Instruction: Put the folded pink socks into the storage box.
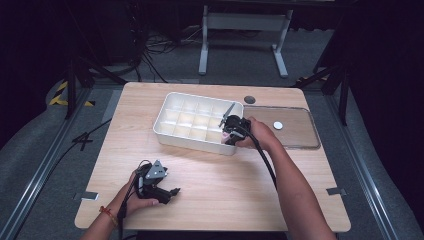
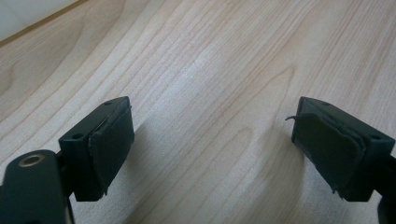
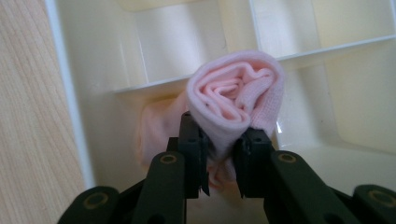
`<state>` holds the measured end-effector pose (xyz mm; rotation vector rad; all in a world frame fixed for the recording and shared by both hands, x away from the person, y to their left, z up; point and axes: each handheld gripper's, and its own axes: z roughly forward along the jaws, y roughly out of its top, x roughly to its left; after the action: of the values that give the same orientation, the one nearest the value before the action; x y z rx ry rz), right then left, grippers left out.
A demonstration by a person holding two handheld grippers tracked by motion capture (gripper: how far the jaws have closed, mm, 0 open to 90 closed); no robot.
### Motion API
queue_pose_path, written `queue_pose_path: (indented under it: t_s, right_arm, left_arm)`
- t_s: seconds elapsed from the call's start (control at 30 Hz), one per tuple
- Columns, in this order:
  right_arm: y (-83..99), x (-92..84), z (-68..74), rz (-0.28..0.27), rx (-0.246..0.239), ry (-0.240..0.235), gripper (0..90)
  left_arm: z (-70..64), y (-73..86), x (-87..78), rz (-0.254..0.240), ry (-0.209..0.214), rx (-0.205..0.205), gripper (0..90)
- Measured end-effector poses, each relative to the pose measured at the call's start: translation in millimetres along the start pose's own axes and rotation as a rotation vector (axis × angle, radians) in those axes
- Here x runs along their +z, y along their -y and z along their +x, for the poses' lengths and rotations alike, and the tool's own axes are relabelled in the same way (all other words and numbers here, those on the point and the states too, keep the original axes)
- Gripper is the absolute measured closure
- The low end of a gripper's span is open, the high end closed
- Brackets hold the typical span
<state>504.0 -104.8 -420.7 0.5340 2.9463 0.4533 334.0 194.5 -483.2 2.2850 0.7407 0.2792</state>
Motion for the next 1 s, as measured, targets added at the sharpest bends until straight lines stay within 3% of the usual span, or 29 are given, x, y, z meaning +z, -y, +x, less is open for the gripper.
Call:
queue_pose_path:
  t_s: [0.57,1.0]
  right_arm:
    - [3.7,-3.1,0.8,-0.034,0.021,0.0,72.5]
    - [6.9,-10.2,-3.1,-0.035,0.014,0.044,69.2]
  left_arm:
    - [0.0,0.0,0.0,0.0,0.0,0.0,13.2]
    - [-0.2,0.0,0.0,-0.002,0.001,-0.004,13.1]
